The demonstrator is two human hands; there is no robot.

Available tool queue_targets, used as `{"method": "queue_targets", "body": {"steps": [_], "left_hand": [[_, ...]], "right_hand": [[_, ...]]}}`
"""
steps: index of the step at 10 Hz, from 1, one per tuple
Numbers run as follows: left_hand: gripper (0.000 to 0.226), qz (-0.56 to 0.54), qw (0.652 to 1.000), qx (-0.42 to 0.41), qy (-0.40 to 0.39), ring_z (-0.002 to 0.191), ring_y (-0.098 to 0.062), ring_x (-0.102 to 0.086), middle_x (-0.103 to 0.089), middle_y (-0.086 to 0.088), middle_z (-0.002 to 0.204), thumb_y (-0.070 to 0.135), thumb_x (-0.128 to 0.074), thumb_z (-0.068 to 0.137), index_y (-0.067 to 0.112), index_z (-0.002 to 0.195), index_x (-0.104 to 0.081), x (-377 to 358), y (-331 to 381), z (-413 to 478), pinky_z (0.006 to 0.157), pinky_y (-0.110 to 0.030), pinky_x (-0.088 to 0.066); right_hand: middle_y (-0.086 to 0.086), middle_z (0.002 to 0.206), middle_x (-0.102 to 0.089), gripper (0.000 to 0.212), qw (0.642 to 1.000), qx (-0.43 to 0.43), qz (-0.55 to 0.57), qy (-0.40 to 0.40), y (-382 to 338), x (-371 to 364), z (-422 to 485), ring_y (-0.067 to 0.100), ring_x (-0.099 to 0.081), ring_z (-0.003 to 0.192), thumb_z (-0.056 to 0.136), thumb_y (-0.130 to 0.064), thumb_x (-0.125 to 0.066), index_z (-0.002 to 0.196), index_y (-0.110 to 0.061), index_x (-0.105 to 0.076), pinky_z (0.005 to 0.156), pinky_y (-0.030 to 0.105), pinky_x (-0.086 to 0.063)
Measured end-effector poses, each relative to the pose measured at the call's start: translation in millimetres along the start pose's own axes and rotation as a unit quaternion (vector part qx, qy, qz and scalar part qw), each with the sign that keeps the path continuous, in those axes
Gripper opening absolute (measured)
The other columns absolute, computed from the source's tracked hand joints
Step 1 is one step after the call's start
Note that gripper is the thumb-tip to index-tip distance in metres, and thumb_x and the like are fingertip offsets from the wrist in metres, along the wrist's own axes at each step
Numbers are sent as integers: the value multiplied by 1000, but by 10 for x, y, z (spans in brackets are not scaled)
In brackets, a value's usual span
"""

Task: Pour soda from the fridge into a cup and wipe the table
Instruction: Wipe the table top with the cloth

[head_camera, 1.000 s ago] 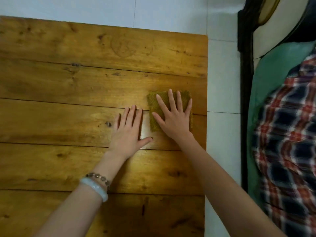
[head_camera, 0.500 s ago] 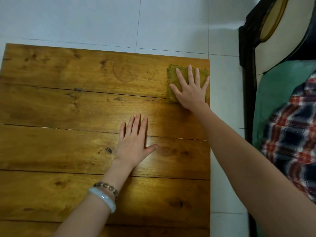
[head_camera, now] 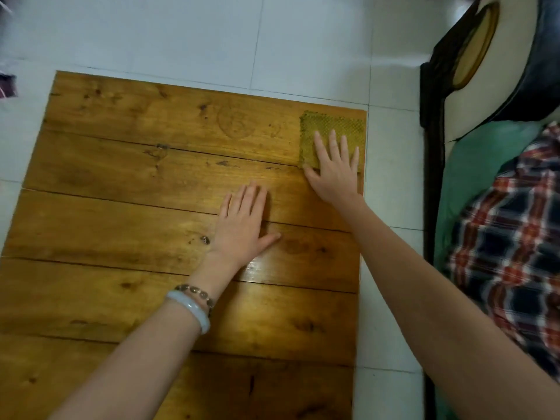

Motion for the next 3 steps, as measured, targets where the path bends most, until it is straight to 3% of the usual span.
{"method": "queue_targets", "body": {"steps": [1,2,3], "left_hand": [[94,10,1000,-3,7,146,-25,-4,-4,-10,159,68,-41,85,13,151,-1,323,5,-226,117,-42,0],[90,24,1000,-9,3,145,-25,-8,-2,-10,159,62,-42,88,12,151,0,670,33,-564,117,-42,-5],[84,41,998,-14,-39,141,-25,-21,-17,-10,156,55,-47,90,12,150,-6,1064,86,-891,116,-42,-12]], "right_hand": [[10,158,-7,71,1000,-4,16,-21,-168,251,-571,31,-6,145,93,-43,-43,151,-27,-6,115,52,-2],[13,157,-14,76,991,-27,56,-117,-307,467,-1164,33,-21,141,91,-31,-50,151,-25,-4,114,51,-22],[13,149,-34,72,975,-55,77,-201,-421,851,-1664,31,-38,132,89,-32,-53,150,-21,-14,105,44,-38]]}}
Point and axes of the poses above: each hand's wrist, its own z-axis towards the middle knuckle, its own x-axis out of the back of the hand, y = z × x, the point moved 6 cm from there along z, towards the middle knuckle
